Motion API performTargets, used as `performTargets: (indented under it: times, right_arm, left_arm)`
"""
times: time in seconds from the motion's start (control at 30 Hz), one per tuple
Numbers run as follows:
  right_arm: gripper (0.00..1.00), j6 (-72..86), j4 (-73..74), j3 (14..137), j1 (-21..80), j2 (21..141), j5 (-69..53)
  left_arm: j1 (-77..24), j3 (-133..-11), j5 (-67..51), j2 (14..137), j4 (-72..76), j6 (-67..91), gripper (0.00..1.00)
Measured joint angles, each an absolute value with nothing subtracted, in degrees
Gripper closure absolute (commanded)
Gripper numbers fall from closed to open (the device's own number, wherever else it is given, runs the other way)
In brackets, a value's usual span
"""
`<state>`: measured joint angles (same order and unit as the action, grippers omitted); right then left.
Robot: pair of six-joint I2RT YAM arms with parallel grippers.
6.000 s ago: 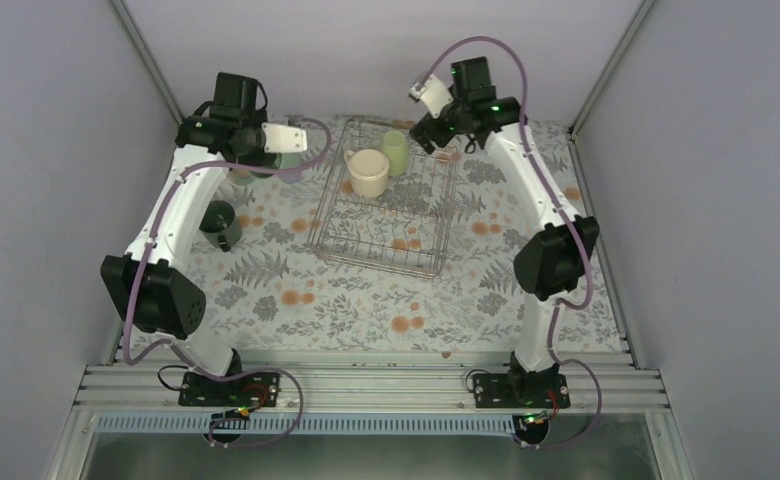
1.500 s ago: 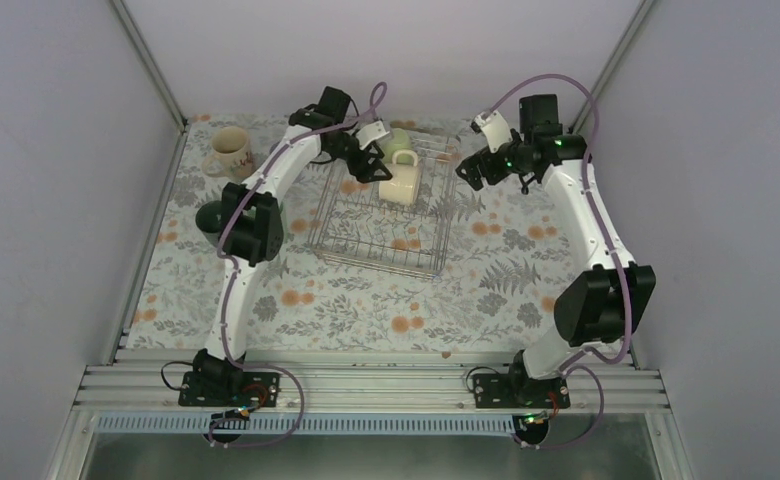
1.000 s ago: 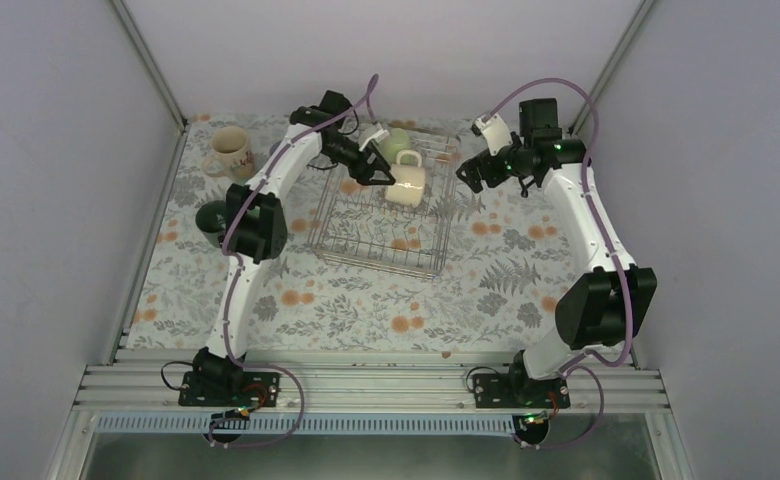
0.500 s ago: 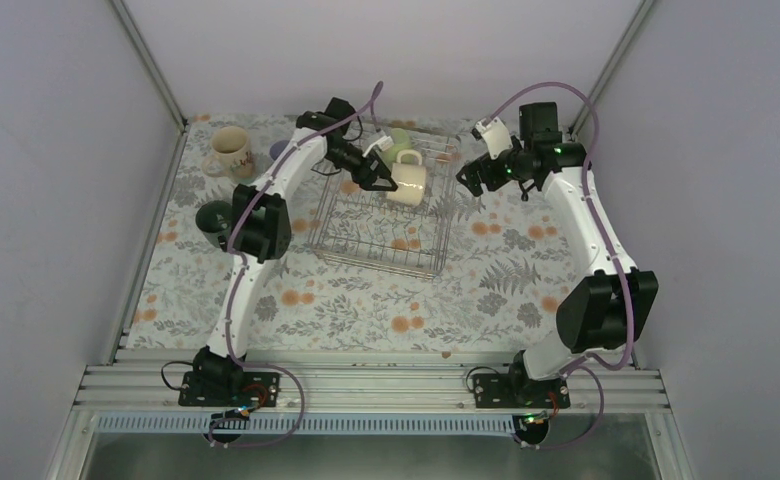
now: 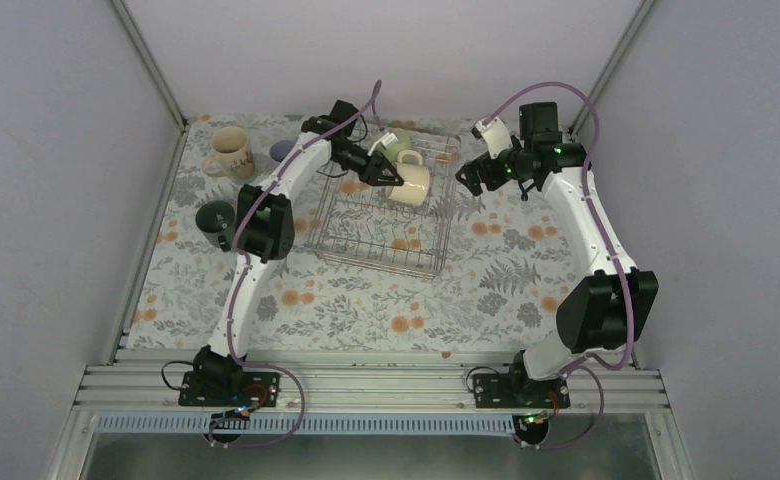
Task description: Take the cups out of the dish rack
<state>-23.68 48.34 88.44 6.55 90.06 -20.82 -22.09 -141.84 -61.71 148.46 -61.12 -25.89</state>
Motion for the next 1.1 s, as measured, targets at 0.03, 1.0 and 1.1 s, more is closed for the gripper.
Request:
performTargets:
  times: [0.03,1.0,1.1]
  right_arm:
    - [0.00,-23.6,48.3,88.4,6.5,90.1,-20.8]
    - [0.00,-36.7,53.1,97.6,6.3,100.5,-27.9]
    - [0.00,-41.9,57.0,103.2,6.2,104.7,-30.5]
  left_arm:
    - [-22.1,-142.0,-62.8,148.8,-60.4,-25.3,0.77]
    - [-28.6,-140.8,-41.9,137.7,-68.1,-45.7,0.98]
    - [-29.1,-139.7,-37.6,133.7,-68.8,-49.8,0.98]
